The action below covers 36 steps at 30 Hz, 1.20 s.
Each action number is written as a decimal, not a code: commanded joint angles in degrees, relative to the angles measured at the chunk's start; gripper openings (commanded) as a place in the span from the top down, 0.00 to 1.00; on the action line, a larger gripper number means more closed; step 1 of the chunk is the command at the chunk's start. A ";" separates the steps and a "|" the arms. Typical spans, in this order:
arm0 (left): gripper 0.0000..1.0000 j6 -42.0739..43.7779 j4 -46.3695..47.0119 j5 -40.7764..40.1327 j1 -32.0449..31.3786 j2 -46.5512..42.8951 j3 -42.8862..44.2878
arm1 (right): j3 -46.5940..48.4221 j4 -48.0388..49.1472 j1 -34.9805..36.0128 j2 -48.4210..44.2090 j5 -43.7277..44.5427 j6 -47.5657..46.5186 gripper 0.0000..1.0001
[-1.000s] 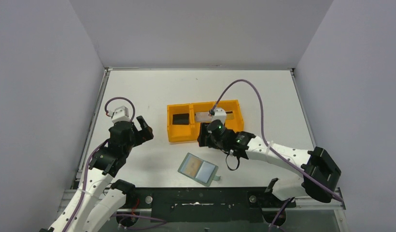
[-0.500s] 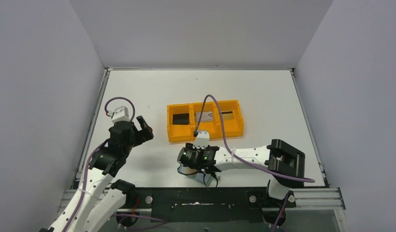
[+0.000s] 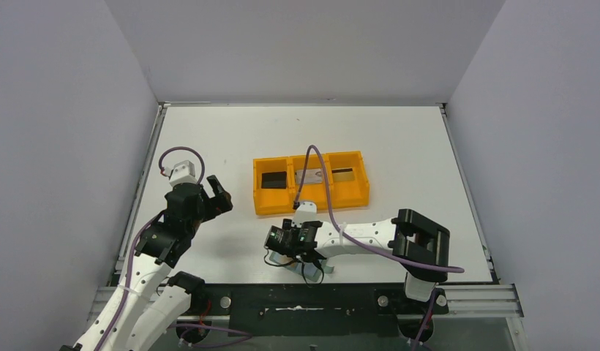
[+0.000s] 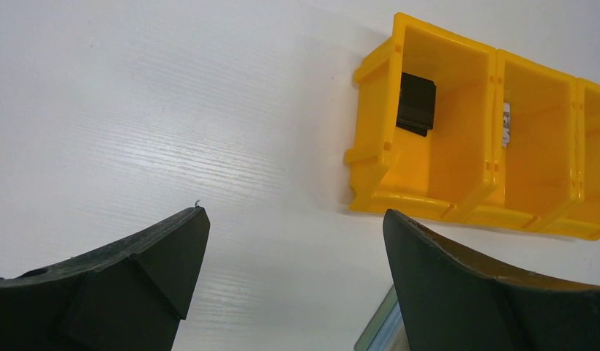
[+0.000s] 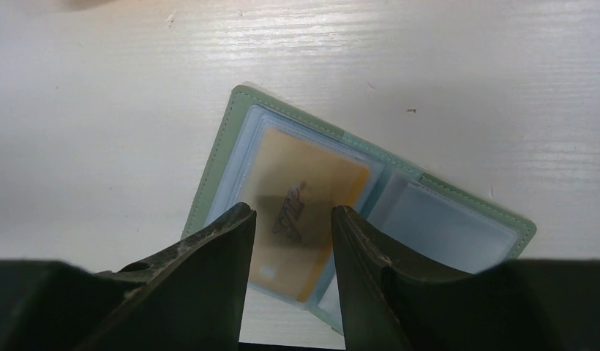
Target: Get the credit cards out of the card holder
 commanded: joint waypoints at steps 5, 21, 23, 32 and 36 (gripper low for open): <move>0.09 -0.17 2.08 0.02 0.40 0.30 0.52 | 0.24 1.66 -0.91 2.88 -0.52 -0.46 0.57; 0.09 -0.22 1.97 0.29 0.36 1.45 0.52 | 3.35 -1.00 -0.14 5.56 2.90 -8.78 0.86; 0.09 -0.22 2.03 0.54 0.40 1.60 0.52 | 2.83 -0.24 -0.07 4.45 3.18 -10.12 0.88; 0.09 -1.75 1.87 4.77 0.32 0.63 0.48 | -5.09 14.18 0.03 -3.89 0.67 -16.37 0.90; 0.09 -5.54 5.87 15.42 0.32 -0.87 -2.66 | -9.40 20.05 0.03 -6.86 -0.46 -16.58 0.90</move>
